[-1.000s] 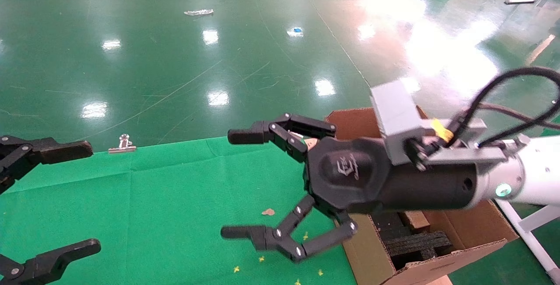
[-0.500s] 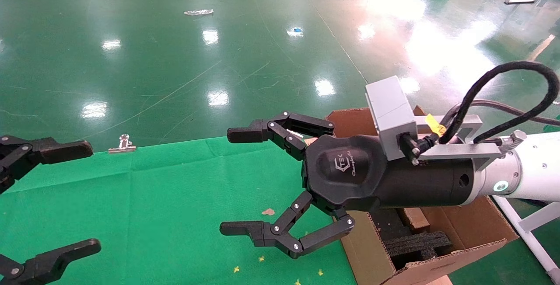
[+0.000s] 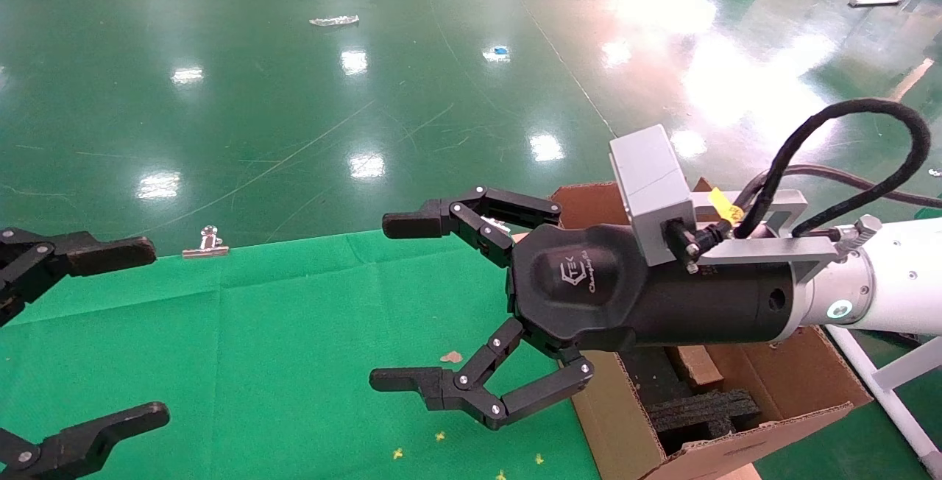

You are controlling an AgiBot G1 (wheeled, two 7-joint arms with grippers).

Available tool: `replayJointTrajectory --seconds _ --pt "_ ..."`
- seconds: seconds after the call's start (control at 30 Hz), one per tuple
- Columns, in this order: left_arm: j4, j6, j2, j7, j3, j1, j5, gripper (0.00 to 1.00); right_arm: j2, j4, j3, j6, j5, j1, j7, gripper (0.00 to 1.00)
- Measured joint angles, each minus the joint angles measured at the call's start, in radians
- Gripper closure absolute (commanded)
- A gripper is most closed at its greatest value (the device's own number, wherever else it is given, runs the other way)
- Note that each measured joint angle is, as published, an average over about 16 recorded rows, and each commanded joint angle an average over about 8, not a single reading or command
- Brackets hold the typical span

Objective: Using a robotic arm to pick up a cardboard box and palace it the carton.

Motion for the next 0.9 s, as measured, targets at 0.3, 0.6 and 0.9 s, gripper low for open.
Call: replayJointTrajectory --seconds 0.3,0.6,0.9 --pt "0.0 0.0 0.0 0.0 0.0 0.0 0.0 0.0 0.001 -0.001 -0.003 0.001 -0.002 0.004 0.001 0.0" --pt "0.0 0.0 0.0 0.0 0.0 0.0 0.0 0.0 0.001 -0.002 -0.005 0.001 -0.003 0.005 0.001 0.0" --pt "0.0 0.0 0.0 0.0 0.0 0.0 0.0 0.0 0.001 -0.002 -0.005 0.002 -0.003 0.006 0.002 0.0"
